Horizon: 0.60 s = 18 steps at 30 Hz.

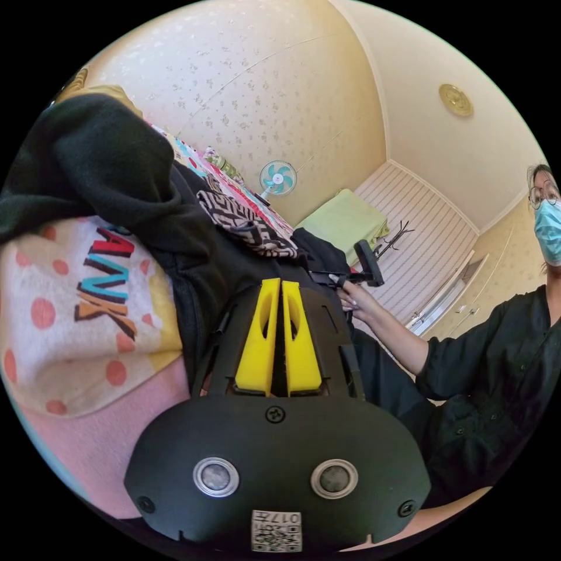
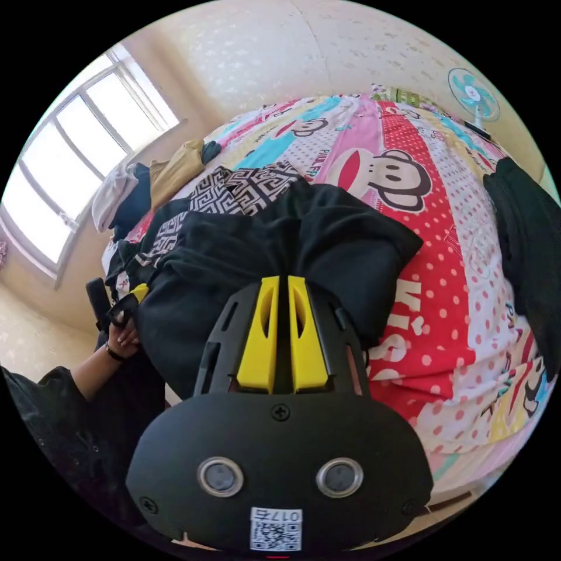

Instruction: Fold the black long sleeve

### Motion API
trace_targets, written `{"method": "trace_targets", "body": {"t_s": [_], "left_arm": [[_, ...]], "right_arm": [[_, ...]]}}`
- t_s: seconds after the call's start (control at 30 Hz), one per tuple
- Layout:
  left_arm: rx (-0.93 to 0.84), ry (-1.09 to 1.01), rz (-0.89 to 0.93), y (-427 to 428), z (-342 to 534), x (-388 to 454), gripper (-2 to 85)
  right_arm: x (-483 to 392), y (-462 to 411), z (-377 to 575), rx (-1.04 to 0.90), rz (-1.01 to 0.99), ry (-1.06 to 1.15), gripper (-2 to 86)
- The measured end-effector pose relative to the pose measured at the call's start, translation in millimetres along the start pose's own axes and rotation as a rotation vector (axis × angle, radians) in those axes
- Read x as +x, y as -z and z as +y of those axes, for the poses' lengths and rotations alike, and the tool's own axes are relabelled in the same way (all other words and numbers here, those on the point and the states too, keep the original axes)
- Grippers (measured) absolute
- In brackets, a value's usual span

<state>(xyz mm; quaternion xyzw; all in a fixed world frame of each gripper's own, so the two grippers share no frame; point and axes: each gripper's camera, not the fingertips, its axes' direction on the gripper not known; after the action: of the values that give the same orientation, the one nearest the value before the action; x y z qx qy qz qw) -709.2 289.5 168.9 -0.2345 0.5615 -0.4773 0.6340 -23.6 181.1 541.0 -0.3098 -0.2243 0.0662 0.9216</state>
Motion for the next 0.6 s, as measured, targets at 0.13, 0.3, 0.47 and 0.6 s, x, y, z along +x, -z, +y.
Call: {"method": "trace_targets", "body": {"t_s": [0.13, 0.3, 0.47, 0.6], "left_arm": [[-0.006, 0.023, 0.000, -26.3, -7.2, -2.6, -0.4], [-0.105, 0.151, -0.049, -51.4, -28.6, 8.3, 3.5], [0.008, -0.018, -0.381, 36.6, -39.4, 98.6, 8.0], [0.055, 0.148, -0.819, 118.1, -26.4, 116.9, 15.4]], "right_arm": [[-31.9, 26.9, 29.8, 0.195, 0.032, 0.030, 3.4], [-43.5, -15.4, 53.9, 0.145, 0.184, 0.096, 1.1], [-29.4, -14.7, 57.7, 0.150, 0.055, 0.056, 0.6], [-15.5, -16.2, 56.2, 0.137, -0.035, 0.006, 0.5]]}}
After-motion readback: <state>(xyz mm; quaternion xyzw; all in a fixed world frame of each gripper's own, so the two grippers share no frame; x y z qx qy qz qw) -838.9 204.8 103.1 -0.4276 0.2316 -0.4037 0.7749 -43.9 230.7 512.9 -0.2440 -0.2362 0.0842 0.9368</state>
